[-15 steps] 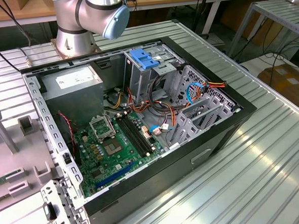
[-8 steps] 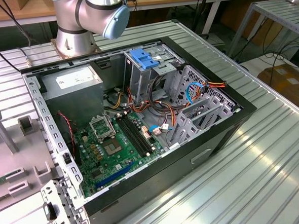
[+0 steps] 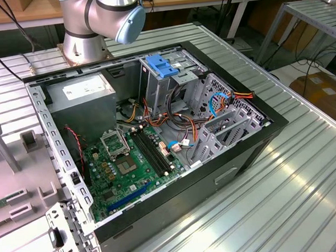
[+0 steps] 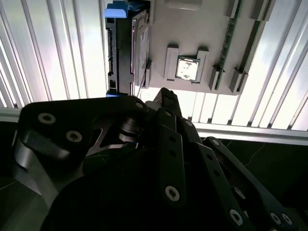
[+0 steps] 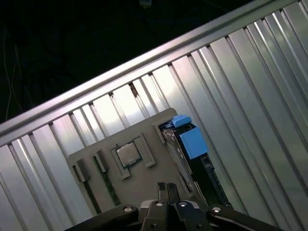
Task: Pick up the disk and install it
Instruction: 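Pick up the disk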
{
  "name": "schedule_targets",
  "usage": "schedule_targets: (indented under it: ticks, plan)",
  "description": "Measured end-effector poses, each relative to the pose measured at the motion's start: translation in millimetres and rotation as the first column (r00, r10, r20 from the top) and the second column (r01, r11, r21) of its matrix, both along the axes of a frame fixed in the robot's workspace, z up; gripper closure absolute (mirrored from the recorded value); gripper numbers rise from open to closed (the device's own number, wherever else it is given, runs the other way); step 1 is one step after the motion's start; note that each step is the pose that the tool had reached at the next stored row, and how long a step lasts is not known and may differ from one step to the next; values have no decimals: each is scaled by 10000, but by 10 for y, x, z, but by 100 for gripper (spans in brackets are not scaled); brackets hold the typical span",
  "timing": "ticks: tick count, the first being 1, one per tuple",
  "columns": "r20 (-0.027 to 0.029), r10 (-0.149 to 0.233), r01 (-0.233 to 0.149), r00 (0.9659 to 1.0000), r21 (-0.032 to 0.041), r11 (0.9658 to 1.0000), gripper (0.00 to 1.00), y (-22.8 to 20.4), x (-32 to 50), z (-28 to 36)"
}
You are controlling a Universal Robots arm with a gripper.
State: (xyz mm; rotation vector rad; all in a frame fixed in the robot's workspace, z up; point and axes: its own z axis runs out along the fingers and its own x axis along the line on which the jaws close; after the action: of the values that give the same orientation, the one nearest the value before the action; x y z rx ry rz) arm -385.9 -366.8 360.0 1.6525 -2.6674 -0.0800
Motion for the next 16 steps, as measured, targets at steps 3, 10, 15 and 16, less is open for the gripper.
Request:
schedule_targets:
  ticks: [3,10,15,16]
  plan:
    - [0,311,-311,9995,0,9995,89,0,0,0]
    - [0,1079,-1079,9942,0,9942,89,0,0,0]
    - [0,1755,-1755,9845,0,9845,89,0,0,0]
    - [0,1877,-1877,9822,0,9822,89,0,0,0]
